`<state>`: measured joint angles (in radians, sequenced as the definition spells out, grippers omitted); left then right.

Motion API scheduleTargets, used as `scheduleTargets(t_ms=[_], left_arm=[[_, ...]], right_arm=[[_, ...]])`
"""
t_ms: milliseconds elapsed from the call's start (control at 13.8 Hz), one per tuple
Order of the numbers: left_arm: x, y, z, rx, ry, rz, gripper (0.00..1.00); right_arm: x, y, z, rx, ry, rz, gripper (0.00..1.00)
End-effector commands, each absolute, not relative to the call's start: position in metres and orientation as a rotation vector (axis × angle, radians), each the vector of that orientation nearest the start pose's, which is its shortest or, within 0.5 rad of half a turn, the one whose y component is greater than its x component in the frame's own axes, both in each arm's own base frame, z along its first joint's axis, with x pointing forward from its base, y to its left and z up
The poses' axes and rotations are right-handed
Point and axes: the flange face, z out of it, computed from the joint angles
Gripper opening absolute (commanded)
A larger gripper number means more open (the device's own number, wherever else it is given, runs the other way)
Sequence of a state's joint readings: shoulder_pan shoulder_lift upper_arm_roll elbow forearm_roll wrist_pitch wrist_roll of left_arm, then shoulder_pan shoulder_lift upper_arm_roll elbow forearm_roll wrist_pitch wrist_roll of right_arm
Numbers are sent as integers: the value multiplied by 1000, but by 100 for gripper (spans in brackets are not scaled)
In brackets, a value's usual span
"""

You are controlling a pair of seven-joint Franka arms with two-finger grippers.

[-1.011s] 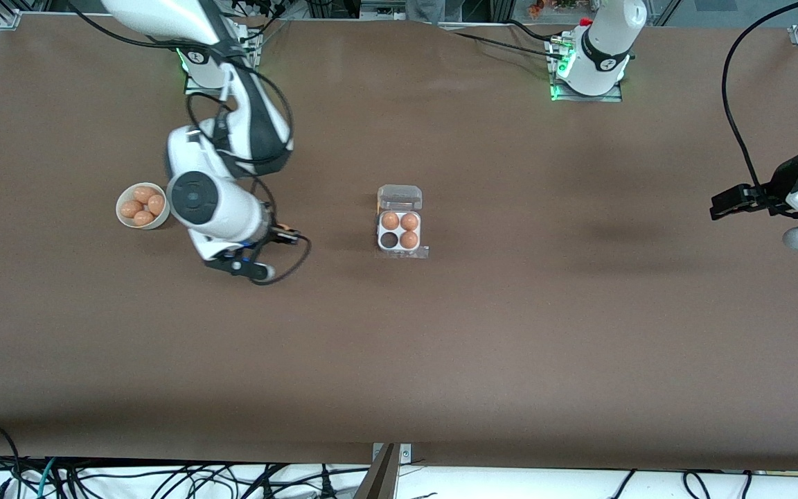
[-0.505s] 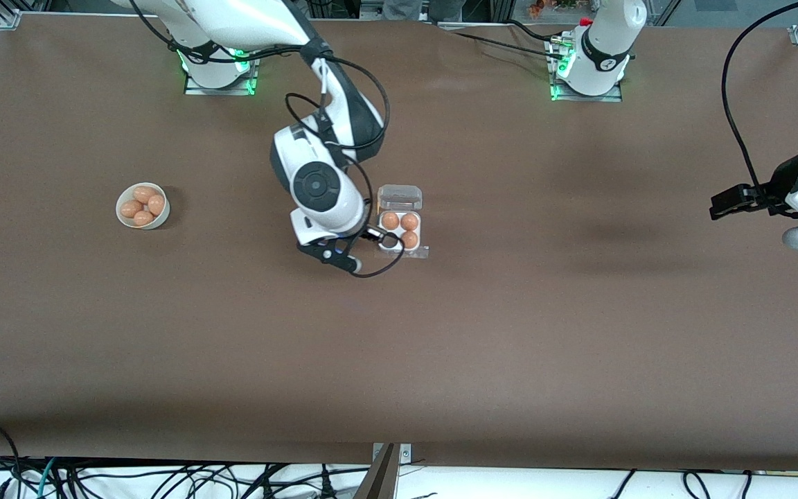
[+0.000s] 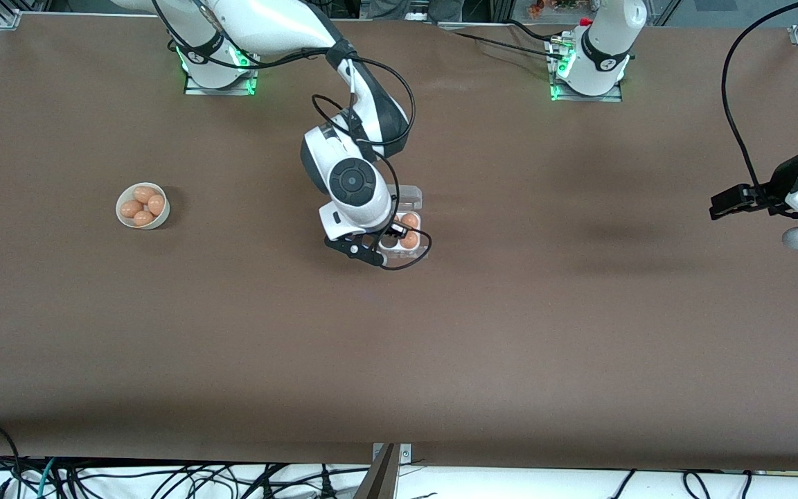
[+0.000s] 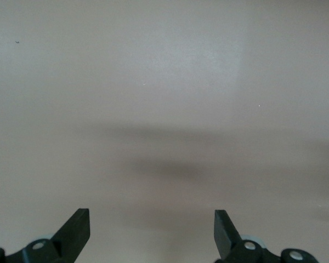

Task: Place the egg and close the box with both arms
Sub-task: 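Lower the egg into the empty box cup and open the right gripper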

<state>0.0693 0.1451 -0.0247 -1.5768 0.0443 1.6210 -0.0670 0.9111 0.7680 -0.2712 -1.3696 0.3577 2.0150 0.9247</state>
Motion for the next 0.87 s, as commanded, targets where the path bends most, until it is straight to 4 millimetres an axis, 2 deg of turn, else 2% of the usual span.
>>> scheduleTargets(t_ms=[0,505,578,650,722,794], left_arm=[[598,32,549,-3089,-175,161,100],[598,30,549,-3093,-171,161,100],[598,30,549,-3096,-171,161,100],[598,30,549,-3098,-172,161,100],[598,28,549,-3101,-172,161,100],[598,26,548,-3102,-196,163,100]], right_arm=[[542,498,257,-3016,591,207,30],[539,503,235,-3020,580,199,32],[539,502,234,-3022,583,202,41],[541,500,234,-3021,588,202,57],[543,497,234,-3021,595,200,87],[544,497,235,-3026,587,197,100]])
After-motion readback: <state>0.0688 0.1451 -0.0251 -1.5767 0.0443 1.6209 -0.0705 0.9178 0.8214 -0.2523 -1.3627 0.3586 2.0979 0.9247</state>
